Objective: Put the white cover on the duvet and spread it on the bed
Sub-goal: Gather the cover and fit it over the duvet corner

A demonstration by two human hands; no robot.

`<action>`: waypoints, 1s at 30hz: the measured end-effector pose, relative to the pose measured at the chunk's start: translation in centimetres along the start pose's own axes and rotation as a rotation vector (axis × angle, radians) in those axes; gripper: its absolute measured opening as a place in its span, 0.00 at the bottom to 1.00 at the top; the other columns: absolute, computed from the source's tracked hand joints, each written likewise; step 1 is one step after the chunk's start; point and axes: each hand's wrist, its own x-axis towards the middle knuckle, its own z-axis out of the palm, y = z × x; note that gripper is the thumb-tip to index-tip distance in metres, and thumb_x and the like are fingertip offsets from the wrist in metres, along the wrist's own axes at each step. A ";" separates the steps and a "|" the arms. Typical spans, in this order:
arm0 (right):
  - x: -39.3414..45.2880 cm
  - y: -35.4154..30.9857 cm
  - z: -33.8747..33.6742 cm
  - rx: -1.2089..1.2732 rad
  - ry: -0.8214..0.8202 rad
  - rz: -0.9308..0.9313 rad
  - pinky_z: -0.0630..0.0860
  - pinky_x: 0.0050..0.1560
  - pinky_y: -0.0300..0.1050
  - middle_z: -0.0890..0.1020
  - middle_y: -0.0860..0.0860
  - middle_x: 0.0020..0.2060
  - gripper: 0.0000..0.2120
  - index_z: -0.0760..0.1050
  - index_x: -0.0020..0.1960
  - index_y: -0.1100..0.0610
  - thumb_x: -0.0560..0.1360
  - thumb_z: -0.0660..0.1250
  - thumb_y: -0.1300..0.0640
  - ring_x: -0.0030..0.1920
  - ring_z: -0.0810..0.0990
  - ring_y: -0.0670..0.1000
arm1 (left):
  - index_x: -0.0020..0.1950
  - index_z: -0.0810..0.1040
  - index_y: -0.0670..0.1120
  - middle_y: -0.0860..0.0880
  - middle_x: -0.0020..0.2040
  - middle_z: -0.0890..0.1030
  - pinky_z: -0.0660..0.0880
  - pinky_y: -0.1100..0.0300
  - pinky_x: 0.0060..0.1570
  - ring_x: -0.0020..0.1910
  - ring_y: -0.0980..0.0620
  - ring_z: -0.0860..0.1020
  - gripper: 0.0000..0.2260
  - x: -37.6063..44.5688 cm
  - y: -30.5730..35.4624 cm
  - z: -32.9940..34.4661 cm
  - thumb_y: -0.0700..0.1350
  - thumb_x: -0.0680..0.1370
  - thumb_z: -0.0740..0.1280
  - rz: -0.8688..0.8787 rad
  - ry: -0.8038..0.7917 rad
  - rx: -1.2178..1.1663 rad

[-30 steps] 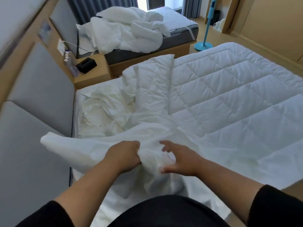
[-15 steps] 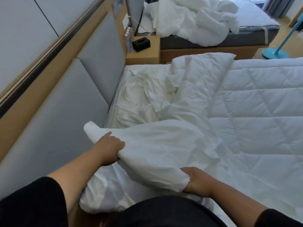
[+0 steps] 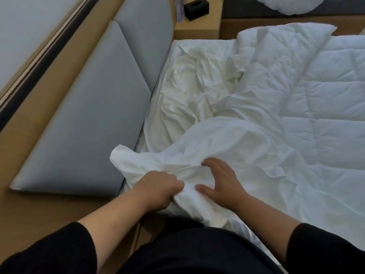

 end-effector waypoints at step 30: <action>-15.4 -15.6 -2.9 0.463 0.191 0.328 0.65 0.41 0.46 0.68 0.48 0.34 0.14 0.67 0.37 0.52 0.80 0.61 0.49 0.36 0.66 0.48 | 0.62 0.77 0.56 0.56 0.56 0.80 0.54 0.43 0.74 0.62 0.50 0.75 0.16 -3.0 -0.2 -6.4 0.46 0.75 0.61 0.104 0.330 0.264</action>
